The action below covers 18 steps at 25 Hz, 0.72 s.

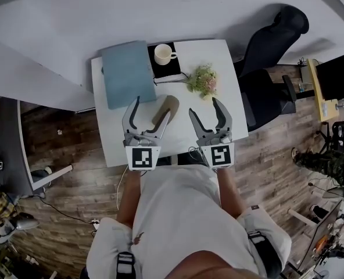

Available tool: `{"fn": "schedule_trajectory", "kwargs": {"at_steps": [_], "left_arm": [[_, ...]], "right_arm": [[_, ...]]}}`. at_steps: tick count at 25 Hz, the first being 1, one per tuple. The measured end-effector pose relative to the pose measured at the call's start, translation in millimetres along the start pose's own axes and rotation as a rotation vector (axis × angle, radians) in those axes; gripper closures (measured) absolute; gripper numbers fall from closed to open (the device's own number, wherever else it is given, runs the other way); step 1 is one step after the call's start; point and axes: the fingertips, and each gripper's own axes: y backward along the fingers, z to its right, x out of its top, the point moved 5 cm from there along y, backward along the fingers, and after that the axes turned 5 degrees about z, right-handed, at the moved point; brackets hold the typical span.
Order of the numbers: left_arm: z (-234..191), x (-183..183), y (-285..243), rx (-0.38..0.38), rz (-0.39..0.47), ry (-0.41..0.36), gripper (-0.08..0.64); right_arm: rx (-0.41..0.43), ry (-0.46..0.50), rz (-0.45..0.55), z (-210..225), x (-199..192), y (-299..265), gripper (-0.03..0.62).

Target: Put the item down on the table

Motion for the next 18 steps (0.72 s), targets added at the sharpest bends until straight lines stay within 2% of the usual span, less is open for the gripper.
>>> {"fn": "schedule_trajectory", "kwargs": {"at_steps": [18], "left_arm": [[-24,23,1,0.026,0.032,-0.042,0.17]], "right_arm": [[-0.01,0.027,0.037,1,27,-17,0.301]]}}
